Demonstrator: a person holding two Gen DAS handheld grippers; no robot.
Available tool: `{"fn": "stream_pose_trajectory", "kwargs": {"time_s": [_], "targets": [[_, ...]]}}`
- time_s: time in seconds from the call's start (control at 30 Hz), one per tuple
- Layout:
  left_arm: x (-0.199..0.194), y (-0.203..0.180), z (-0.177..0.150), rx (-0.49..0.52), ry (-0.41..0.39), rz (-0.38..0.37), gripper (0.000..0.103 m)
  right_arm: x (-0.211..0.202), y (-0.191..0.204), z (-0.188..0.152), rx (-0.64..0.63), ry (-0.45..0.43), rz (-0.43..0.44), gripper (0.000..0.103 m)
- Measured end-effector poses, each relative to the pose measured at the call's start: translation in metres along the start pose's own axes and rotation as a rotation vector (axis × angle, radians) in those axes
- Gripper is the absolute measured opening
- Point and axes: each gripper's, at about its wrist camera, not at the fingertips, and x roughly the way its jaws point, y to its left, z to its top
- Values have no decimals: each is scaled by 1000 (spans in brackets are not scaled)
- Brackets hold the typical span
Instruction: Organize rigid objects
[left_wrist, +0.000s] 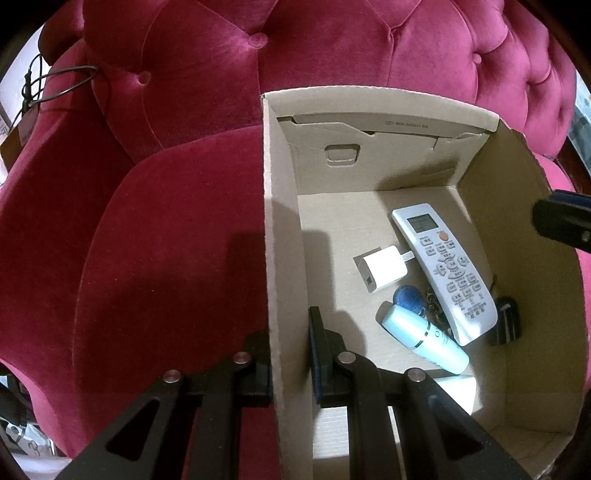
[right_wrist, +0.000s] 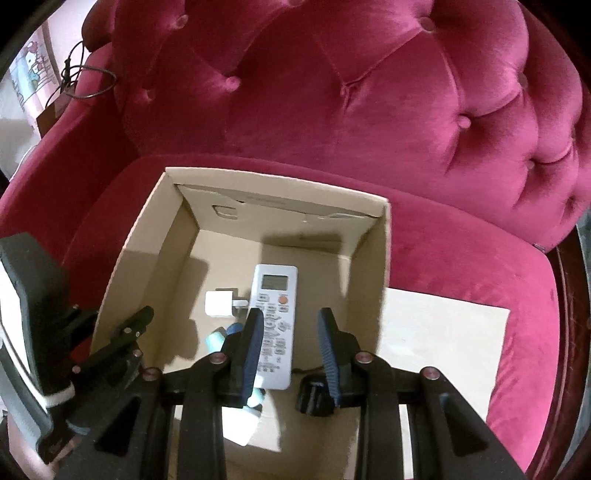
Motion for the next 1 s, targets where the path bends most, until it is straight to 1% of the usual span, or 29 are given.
{"fn": "stream_pose_trajectory", "kwargs": {"time_s": [0.13, 0.37, 0.53, 0.63, 0.7, 0.73, 0.8, 0.83, 0.87, 1.0], "targets": [[0, 0, 0, 2, -1, 4, 15, -6, -9, -4, 21, -8, -14, 33], [-1, -1, 0, 5, -1, 9, 15, -26, -31, -16, 69, -17, -47, 43], [-2, -3, 0, 8, -1, 15, 15, -36, -44, -24, 97, -14, -63, 48], [-2, -5, 0, 9, -1, 18, 15, -40, -50, -30, 108, -13, -74, 58], [-1, -5, 0, 11, -1, 21, 15, -44, -53, -35, 114, -21, -84, 72], [-2, -6, 0, 11, -1, 21, 15, -44, -55, -36, 116, -22, -84, 75], [-2, -7, 0, 12, -2, 24, 15, -46, -58, -40, 125, -24, -93, 85], [-2, -8, 0, 13, -2, 25, 15, -47, -59, -41, 129, -26, -94, 96], [-2, -8, 1, 13, -2, 26, 15, -47, -61, -42, 136, -29, -95, 103], [-2, -10, 0, 15, -3, 30, 15, -49, -66, -45, 153, -36, -90, 103]]}}
